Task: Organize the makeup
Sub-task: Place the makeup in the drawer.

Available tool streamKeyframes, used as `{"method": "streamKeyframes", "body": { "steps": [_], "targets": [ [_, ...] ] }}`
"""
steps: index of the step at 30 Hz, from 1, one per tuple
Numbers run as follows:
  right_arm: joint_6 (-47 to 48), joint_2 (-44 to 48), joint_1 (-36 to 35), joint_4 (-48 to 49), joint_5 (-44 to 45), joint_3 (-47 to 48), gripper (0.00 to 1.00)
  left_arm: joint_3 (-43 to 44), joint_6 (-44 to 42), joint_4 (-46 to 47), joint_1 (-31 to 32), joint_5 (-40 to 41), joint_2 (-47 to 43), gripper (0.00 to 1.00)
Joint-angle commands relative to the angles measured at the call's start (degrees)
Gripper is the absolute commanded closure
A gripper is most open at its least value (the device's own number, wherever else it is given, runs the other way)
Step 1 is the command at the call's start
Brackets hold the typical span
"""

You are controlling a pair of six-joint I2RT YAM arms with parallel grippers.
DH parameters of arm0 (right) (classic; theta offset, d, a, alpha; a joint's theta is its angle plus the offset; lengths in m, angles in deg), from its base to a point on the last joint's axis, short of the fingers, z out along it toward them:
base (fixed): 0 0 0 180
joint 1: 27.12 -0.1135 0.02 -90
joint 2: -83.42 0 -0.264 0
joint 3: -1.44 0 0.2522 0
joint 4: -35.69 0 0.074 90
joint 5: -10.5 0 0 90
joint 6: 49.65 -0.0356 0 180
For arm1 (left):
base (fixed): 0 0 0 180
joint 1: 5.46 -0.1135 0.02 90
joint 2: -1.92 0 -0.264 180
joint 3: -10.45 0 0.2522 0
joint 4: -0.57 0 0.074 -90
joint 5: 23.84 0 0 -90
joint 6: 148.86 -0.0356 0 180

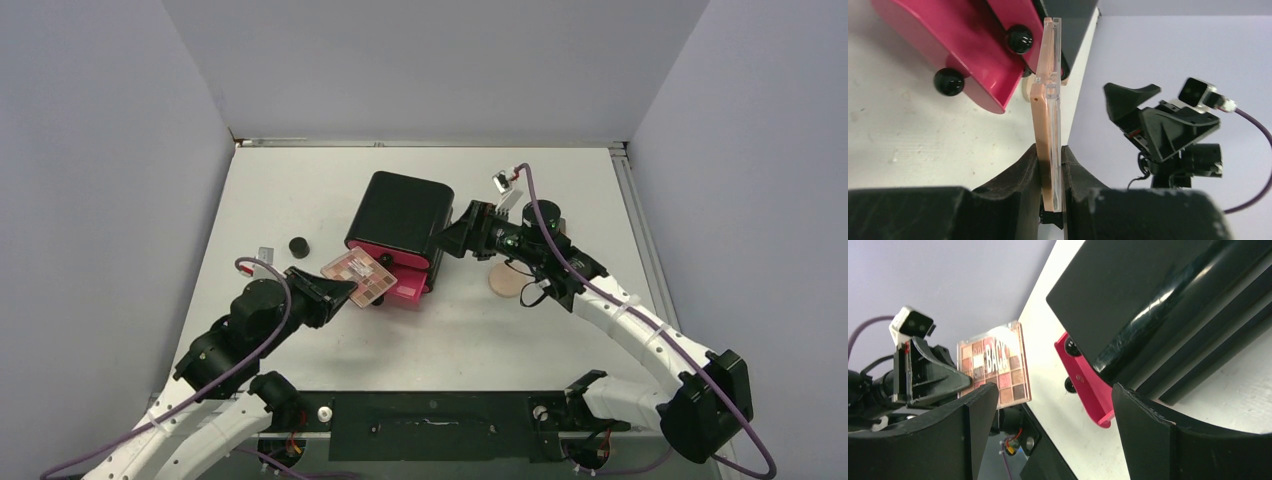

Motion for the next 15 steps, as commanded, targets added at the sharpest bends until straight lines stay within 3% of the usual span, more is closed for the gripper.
{"method": "streamKeyframes", "body": {
  "steps": [1,15],
  "targets": [
    [3.3,0.0,-0.4,-2.1,6.3,5.7,0.19,5.2,5.8,-10.5,0.3,5.9,-0.7,1.0],
    [10.3,-10.6,-2.6,-12.7,15.9,20.4,0.17,2.7,10.1,-5.4,0.4,10.0,6.7,1.0]
  ]
}}
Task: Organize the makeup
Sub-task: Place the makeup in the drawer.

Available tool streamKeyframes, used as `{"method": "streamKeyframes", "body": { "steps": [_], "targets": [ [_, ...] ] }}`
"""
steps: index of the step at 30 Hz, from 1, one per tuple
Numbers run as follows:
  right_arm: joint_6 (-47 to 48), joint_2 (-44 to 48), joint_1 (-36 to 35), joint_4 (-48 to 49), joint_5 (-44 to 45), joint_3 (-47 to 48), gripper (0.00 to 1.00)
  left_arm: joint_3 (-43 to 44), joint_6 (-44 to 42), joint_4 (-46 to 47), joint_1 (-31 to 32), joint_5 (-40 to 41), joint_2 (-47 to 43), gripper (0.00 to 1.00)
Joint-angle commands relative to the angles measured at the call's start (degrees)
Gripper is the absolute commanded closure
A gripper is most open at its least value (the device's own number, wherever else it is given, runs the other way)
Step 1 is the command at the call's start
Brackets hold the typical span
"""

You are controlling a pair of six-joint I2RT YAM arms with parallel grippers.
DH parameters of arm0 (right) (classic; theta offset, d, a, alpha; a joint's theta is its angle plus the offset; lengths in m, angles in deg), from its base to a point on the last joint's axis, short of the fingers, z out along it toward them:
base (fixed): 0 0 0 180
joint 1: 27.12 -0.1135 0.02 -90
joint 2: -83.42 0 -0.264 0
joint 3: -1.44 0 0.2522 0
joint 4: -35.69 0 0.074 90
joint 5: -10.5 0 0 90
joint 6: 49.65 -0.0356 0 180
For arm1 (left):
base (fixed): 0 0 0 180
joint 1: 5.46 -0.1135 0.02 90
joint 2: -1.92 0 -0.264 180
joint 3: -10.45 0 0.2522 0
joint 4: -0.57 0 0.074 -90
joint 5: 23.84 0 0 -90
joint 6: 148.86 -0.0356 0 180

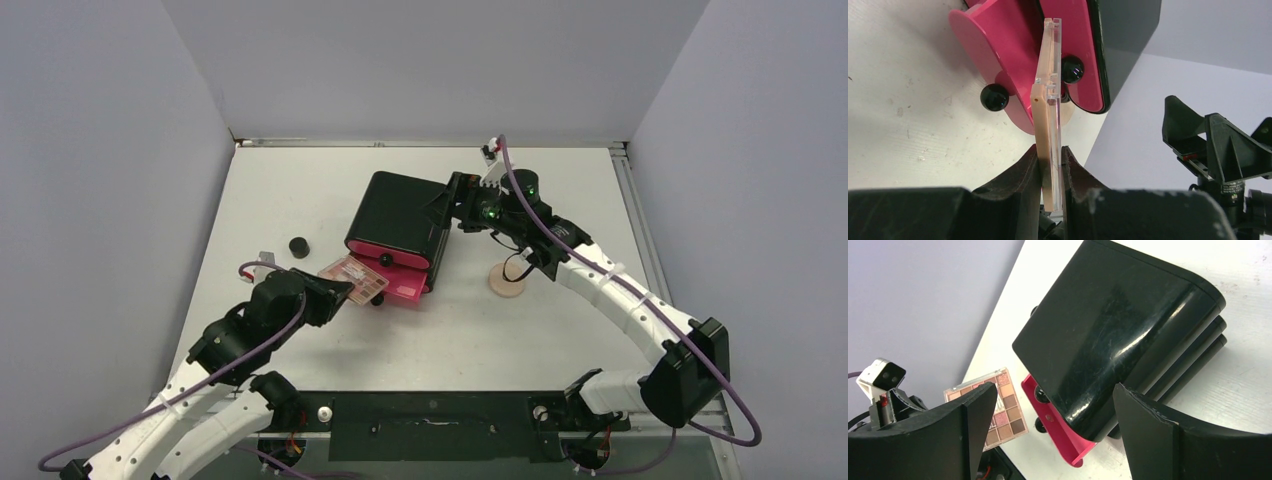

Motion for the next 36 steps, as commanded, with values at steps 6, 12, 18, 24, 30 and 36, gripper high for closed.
{"method": "streamKeyframes", "body": {
  "steps": [6,12,18,24,30,36],
  "targets": [
    [4.8,-3.7,-2.0,-2.8,4.8,6.2,0.16,-2.3,5.2,5.9,0.4,3.7,2.2,1.0],
    [8.1,-8.1,-3.0,-6.4,6.7,10.9,0.15,-5.3,5.9,11.8,0.4,3.6,3.8,1.0],
    [9.9,-10.6,-3.6,-8.0,6.8,12.4,0.15,-6.3,5.9,17.1,0.4,3.1,7.2,1.0],
    [11.4,-12.2,-3.8,-9.1,6.9,12.9,0.14,-6.9,7.8,18.8,0.4,4.3,9.9,1.0],
    [12.6,-13.5,-4.0,-9.8,7.4,14.1,0.14,-7.1,9.4,20.5,0.3,5.0,12.9,1.0],
    [12.9,-14.0,-4.1,-10.0,6.9,14.5,0.14,-7.3,9.5,25.8,0.4,3.9,16.7,1.0]
  ]
}}
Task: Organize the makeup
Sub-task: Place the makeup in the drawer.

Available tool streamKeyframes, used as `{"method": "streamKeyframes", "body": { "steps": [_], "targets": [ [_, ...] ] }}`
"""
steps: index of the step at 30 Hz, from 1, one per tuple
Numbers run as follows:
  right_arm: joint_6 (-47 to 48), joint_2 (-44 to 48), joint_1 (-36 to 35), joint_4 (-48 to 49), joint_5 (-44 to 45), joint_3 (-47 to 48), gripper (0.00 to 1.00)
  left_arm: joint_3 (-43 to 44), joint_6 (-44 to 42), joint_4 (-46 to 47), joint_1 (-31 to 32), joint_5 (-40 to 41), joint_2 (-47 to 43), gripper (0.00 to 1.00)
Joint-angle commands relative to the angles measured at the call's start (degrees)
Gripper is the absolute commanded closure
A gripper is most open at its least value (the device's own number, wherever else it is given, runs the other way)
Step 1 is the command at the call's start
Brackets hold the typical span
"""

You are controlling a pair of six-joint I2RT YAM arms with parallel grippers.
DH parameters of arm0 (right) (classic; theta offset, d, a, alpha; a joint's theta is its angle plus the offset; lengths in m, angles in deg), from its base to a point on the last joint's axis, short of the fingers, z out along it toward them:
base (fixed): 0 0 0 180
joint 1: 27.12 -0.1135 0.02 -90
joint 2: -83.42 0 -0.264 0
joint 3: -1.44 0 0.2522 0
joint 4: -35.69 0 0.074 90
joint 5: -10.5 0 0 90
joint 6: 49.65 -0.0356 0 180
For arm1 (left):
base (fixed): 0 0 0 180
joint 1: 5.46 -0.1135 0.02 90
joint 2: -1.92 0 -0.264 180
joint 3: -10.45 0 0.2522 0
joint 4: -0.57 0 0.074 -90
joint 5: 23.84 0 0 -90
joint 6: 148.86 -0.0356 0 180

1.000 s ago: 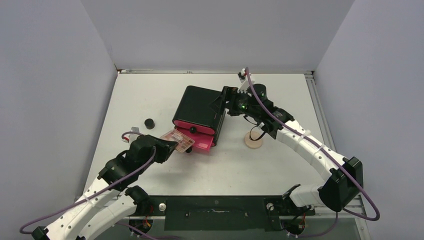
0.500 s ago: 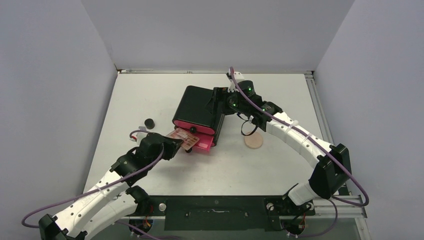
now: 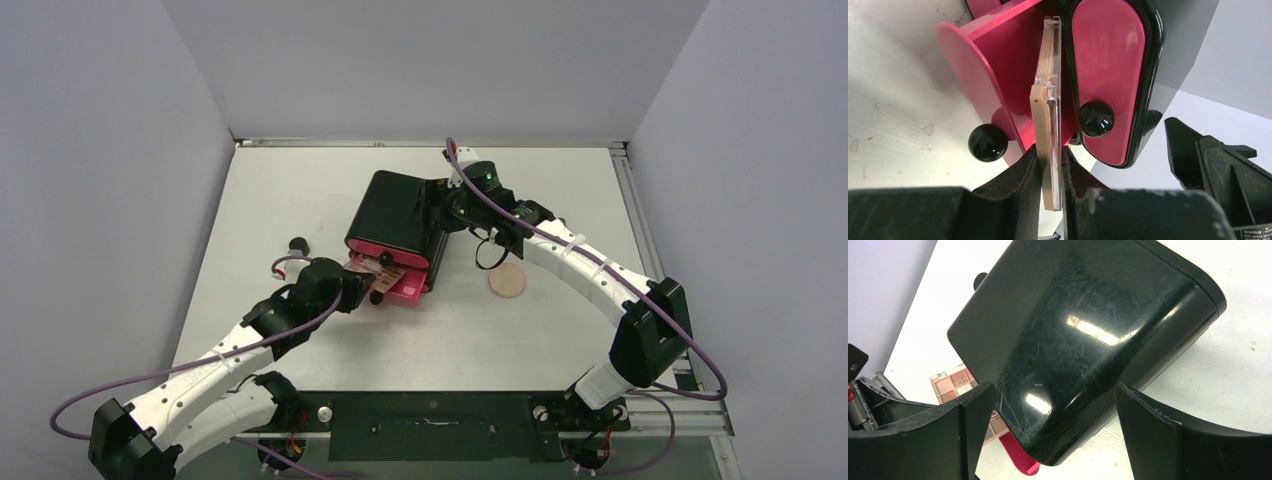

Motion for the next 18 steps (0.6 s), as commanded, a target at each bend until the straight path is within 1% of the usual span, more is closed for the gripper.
{"method": "streamKeyframes", "body": {
  "steps": [1,6,10,15,16,18],
  "targets": [
    [1.1,0.0,-0.4,0.7,1.0,2.9,0.14,0.0,1.9,8.8,0.0,0.7,2.0,1.0],
    [1.2,0.0,-0.4,0.6,1.3,2.4,0.14,-0.2,2.5,10.5,0.1,-0.4,4.0,1.0],
    [1.0,0.1,-0.4,1.0,0.9,2.1,0.13,-1.9,2.8,15.2,0.0,-0.5,4.5,1.0],
    [0.9,0.2,-0.4,1.1,0.9,1.8,0.13,-1.7,2.8,16.0,0.1,-0.9,6.7,1.0],
    [0.8,0.2,-0.4,1.1,0.7,1.8,0.13,-1.7,2.8,16.2,0.0,-1.1,7.2,0.99],
    [0.5,0.4,-0.4,1.6,0.2,1.6,0.13,-1.9,2.6,16.9,0.0,-1.2,7.6,0.94]
  ]
}}
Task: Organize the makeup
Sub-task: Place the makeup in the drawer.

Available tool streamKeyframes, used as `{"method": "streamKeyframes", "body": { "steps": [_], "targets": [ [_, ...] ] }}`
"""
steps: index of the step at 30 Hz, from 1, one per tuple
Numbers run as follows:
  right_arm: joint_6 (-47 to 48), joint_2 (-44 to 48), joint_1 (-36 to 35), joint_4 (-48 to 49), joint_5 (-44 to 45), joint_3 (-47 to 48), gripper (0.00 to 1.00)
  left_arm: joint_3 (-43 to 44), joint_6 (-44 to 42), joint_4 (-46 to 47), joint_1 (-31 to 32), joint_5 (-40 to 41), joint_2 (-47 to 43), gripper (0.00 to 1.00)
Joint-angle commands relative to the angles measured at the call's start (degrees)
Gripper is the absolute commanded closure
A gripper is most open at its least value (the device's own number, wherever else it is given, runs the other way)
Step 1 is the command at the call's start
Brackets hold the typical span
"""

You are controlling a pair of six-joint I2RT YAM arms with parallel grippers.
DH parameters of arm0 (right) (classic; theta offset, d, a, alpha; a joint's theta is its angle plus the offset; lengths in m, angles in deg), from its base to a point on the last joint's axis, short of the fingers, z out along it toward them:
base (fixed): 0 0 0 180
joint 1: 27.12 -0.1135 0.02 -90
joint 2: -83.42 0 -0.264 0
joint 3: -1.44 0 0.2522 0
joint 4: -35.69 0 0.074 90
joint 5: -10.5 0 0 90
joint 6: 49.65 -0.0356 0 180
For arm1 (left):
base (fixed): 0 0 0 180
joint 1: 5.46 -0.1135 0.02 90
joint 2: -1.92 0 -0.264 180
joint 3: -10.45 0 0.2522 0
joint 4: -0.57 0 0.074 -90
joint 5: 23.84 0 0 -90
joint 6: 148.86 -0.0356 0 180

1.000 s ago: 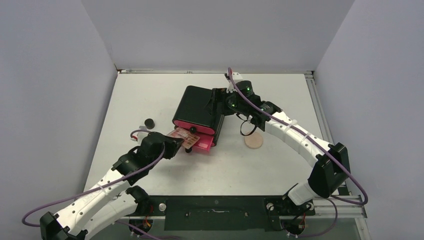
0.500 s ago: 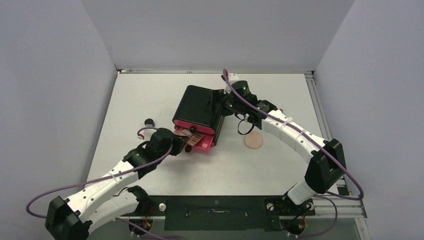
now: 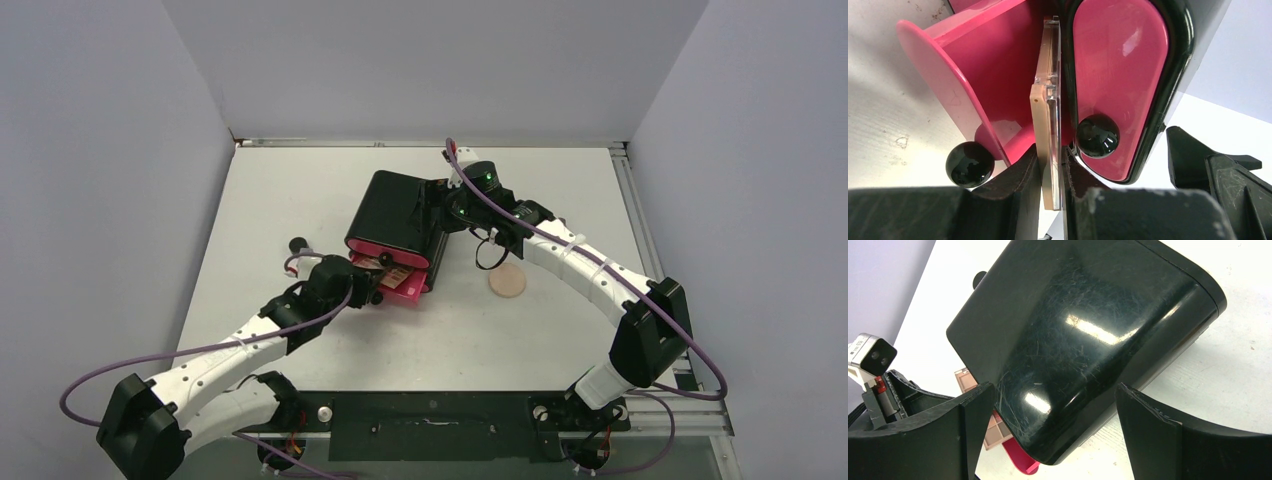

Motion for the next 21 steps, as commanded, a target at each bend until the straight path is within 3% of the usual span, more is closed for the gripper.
{"method": "streamKeyframes", "body": {
  "steps": [1,4,10,21],
  "targets": [
    [0.1,0.5,-0.4,2.1,0.1,1.5,0.13,0.5,0.7,6.3,0.0,-0.1,0.9,0.91],
    [0.0,0.6,-0.4,2.3,0.0,1.3,0.13,0.2,0.6,6.9,0.0,-0.2,1.2,0.79],
    [-0.1,0.5,-0.4,2.2,-0.1,1.2,0.13,1.4,-2.9,7.2,0.0,-1.6,1.6,0.65],
    [-0.3,0.7,-0.4,2.6,-0.2,0.9,0.13,5.1,-7.4,2.1,-0.1,-2.6,0.3,0.64]
  ]
}}
